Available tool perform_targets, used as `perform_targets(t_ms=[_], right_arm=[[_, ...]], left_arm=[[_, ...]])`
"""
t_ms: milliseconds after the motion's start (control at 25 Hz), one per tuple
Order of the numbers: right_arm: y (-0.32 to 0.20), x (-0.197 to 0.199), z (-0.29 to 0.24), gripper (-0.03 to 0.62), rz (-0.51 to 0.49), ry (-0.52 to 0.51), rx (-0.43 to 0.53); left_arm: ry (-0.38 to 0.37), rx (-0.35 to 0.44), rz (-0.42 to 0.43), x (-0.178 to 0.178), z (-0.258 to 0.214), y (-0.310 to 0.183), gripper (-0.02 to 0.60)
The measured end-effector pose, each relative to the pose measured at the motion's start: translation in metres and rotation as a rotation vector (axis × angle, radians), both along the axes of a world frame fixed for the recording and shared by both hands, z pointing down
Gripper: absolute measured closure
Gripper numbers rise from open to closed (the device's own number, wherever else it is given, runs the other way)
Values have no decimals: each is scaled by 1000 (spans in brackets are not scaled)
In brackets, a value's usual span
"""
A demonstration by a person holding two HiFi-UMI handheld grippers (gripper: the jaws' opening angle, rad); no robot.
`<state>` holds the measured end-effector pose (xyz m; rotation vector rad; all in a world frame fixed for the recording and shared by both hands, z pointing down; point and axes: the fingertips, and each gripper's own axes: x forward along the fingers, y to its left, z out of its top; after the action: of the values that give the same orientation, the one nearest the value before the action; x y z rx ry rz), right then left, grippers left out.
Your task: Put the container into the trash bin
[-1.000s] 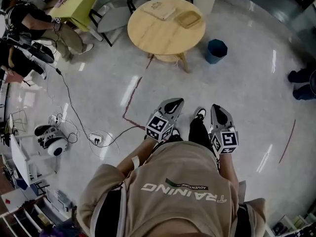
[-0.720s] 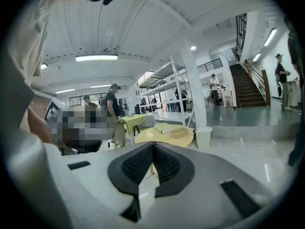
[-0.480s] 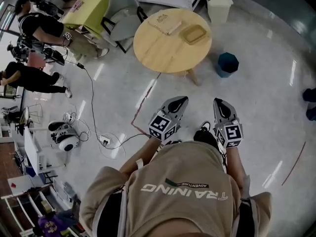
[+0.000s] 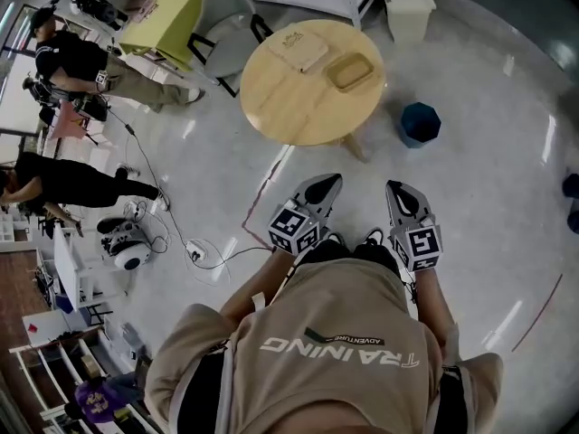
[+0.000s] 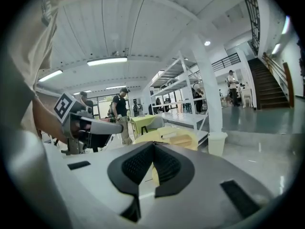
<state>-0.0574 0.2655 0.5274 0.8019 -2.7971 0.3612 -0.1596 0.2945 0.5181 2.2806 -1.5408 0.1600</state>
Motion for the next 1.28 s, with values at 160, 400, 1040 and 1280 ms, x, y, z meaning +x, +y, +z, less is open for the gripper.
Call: perform_targets(t_ms=[160,400,1040,1280], right_arm=[[-4,4,18,589,-22,101,45],[-20,-3,13,589,47,75,33],[-156,-88,-26,589,184,89,70],[-187,-95,-24,589,199,108,53]], left_arm=[[-48,5,19,0,0,-20,580],[-27,2,34,-18,12,-45,580],[-12,125,146,-108,-5,-188,580],[8,94,189,-114,6,-214,580]])
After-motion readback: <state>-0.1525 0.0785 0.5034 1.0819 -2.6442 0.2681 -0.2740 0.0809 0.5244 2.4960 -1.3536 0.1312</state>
